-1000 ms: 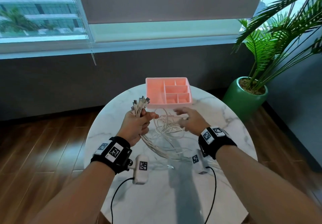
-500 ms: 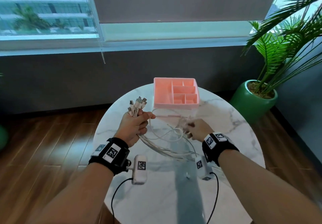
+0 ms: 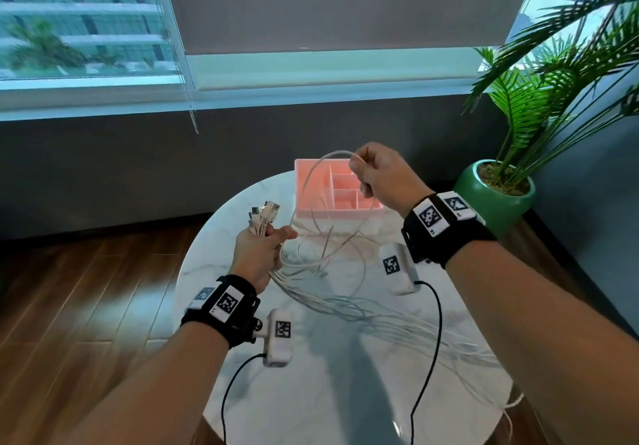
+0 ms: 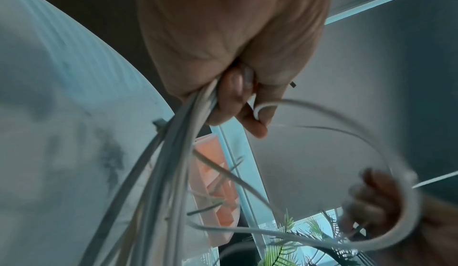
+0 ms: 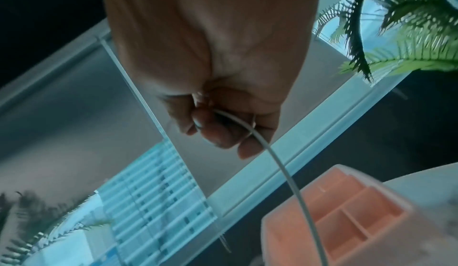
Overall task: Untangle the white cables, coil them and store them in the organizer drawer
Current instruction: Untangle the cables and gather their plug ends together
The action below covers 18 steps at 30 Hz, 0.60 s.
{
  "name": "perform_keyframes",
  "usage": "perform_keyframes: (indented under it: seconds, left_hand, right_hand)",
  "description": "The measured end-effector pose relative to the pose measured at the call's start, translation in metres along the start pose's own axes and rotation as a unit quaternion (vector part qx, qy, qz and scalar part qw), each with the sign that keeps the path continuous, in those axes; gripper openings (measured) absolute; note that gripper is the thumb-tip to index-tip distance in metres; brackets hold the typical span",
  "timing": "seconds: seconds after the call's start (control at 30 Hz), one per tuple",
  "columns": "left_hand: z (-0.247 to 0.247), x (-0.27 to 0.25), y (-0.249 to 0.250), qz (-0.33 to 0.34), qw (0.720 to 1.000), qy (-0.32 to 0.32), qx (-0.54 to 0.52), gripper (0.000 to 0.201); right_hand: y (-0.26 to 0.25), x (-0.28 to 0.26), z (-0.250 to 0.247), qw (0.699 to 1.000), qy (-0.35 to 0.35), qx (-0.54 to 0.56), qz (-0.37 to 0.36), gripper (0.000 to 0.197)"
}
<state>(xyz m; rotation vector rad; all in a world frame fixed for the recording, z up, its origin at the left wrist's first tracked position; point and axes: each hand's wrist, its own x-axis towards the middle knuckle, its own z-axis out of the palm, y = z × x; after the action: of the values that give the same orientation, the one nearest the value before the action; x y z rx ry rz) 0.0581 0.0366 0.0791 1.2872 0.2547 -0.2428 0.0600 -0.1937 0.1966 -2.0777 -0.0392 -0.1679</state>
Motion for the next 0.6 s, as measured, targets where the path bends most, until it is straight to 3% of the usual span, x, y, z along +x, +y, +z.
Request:
perform_keyframes:
  seconds: [0.07, 0.2, 0.3, 0.47, 0.6]
  left_hand:
    - [-0.006, 0.002, -0.003, -0.003, 1.000, 0.011, -0.019, 0.036]
    - [-0.014, 0.001, -0.006, 0.010, 0.999, 0.047, -0.016, 0.038]
    - [-0.015, 0.002, -0.004, 0.008, 0.998, 0.063, -0.029, 0.037]
    - [-0.016, 0.005, -0.008, 0.001, 0.997, 0.070, -0.015, 0.035]
    - [-0.013, 0.006, -0.007, -0.008, 0.997, 0.075, -0.021, 0.033]
  right_hand:
    - [0.020, 0.001, -0.005, 0.998, 0.003, -0.066, 0.016, 0.007]
    - [0.052, -0.003, -0.021, 0.972, 0.172, -0.157, 0.035, 0.011]
    - [0.078, -0.009, -0.031, 0.956, 0.199, -0.196, 0.085, 0.004]
    - [0.095, -0.018, -0.059, 0.949, 0.255, -0.078, 0.169, 0.039]
    - [0.088, -0.021, -0.095, 0.933, 0.328, 0.016, 0.145, 0.024]
